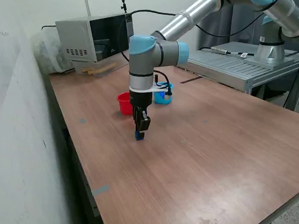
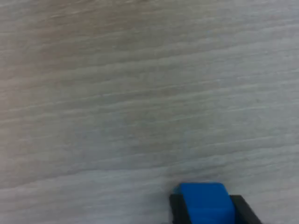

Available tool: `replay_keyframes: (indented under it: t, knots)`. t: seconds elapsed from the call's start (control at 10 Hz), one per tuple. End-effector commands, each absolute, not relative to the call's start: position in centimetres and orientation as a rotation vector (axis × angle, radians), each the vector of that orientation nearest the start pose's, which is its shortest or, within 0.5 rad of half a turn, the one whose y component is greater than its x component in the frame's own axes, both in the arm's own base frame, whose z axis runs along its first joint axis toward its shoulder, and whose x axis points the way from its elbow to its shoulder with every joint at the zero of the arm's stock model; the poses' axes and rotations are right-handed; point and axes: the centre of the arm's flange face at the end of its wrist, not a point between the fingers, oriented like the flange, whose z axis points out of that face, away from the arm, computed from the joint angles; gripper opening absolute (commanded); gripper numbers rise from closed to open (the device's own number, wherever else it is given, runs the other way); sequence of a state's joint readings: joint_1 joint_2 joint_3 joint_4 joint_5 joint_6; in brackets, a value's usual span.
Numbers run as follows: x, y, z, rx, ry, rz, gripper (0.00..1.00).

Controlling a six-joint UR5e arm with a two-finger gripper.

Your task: Place red objects in the red bin, and blue objects in the blue bin.

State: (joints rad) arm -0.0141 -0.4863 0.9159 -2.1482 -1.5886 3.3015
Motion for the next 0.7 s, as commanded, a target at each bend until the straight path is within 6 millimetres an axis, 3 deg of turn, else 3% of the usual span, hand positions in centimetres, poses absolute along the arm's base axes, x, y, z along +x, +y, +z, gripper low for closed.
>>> replay_keyframes:
  t: [0.0,0.1,0.3,0.4,0.6]
  knots:
    - [-84.6,-11.4,11.9,-2.106,2.387,0.264,0.00]
    - [-83.9,-11.5,12.9,-2.141,2.331,0.277,0.00]
    - [-81.2,-12.1,19.6,-2.259,2.229,0.311,0.00]
    - [-80.0,-12.2,21.7,-2.292,2.197,0.321,0.00]
    - [-76.0,-12.8,23.6,-2.313,2.119,0.246,0.00]
